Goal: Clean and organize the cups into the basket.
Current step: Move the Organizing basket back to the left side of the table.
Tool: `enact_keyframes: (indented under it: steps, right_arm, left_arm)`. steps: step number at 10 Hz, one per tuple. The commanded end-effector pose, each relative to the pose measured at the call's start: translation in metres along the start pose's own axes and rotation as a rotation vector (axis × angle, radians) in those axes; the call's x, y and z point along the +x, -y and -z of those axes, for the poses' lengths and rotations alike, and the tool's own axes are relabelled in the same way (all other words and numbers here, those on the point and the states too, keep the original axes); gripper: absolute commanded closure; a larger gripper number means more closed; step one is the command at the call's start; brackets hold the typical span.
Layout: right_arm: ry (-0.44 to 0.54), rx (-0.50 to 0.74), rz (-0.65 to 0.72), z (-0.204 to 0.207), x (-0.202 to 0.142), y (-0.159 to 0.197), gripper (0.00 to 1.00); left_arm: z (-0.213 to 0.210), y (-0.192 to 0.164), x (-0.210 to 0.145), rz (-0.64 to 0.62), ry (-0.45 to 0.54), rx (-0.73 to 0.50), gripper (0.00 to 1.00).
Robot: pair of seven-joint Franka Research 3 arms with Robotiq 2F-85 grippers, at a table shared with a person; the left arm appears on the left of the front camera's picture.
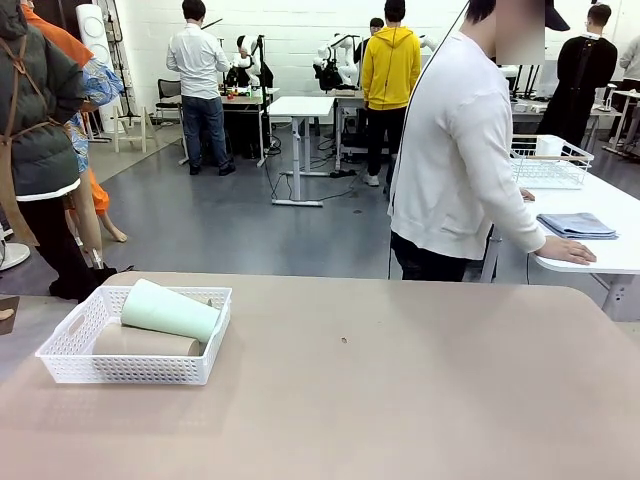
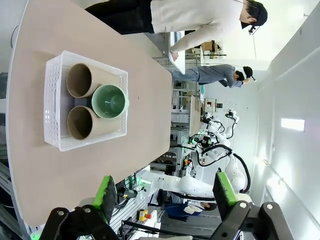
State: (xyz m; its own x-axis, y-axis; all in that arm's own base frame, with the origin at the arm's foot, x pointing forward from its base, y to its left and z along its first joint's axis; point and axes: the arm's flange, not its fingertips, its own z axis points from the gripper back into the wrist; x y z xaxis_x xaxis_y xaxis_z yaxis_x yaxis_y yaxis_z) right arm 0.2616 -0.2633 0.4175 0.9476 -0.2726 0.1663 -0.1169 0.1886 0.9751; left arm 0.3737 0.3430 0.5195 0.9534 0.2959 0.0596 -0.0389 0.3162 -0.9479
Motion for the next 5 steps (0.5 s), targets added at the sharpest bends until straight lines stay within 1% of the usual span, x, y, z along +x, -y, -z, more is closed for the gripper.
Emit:
enact_keyframes:
  steps: [1,5]
  right_arm:
    - [0.002,0.005,-0.003,0.0012,-0.0014,-0.0008,0.00]
    - [0.002,0.005,-0.003,0.0012,-0.0014,-0.0008,0.00]
  left_arm:
    - [-0.0010,0.0028,-0.0023,0.007,0.008,0.001,0.00]
    - [-0.0010,0.0028,-0.0023,0.007,0.008,0.001,0.00]
